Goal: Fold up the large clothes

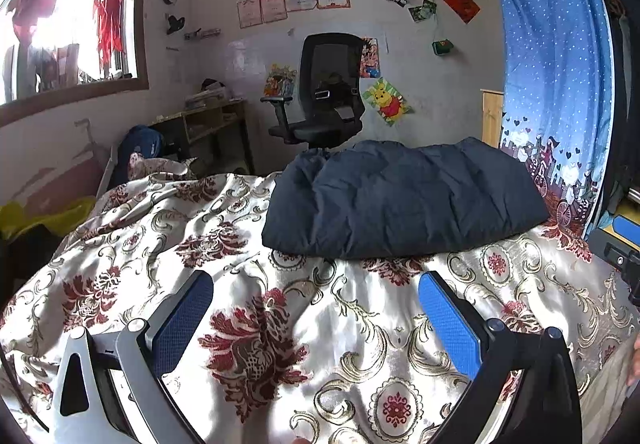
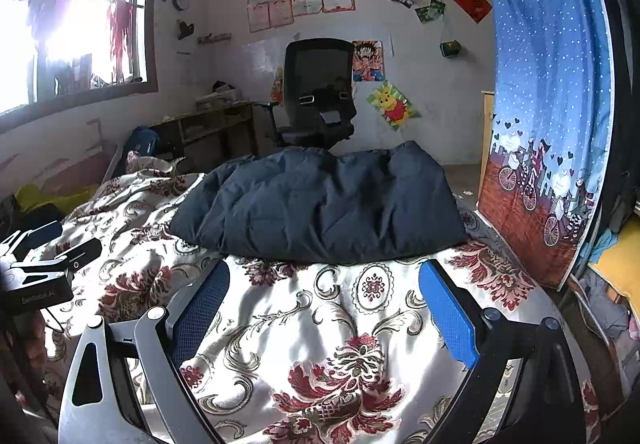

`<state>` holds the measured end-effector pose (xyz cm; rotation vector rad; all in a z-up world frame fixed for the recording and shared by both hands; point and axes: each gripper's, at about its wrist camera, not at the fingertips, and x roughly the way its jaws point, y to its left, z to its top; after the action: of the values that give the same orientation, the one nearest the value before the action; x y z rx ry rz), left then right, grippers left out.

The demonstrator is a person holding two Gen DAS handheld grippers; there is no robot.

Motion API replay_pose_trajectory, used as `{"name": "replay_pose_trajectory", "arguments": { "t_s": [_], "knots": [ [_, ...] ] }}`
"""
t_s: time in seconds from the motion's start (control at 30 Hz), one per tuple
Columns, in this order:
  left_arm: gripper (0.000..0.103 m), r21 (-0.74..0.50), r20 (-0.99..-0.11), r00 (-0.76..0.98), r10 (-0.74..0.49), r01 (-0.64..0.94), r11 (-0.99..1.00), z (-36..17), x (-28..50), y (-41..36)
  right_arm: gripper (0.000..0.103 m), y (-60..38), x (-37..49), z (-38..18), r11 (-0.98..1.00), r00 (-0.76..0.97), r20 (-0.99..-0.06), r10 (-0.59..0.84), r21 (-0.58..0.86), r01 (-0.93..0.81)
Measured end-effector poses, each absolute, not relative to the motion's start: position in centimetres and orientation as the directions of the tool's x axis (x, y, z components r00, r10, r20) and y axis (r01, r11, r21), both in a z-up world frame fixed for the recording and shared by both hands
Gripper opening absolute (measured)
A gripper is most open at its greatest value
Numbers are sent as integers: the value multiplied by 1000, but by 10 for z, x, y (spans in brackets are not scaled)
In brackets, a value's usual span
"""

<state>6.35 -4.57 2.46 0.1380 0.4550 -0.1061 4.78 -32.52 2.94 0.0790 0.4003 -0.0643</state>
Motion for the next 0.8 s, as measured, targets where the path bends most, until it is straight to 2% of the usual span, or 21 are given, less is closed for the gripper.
{"name": "replay_pose_trajectory", "arguments": {
  "t_s": [0.5,0.8],
  "knots": [
    [103,132,-486,874,-10,85,988,8,69,-40,93,-303,65,17,999,903,-427,-45,5,52],
    [103,122,-493,870,-7,77,990,9,69,-37,93,-306,72,11,998,885,-463,-43,27,63]
  ]
}}
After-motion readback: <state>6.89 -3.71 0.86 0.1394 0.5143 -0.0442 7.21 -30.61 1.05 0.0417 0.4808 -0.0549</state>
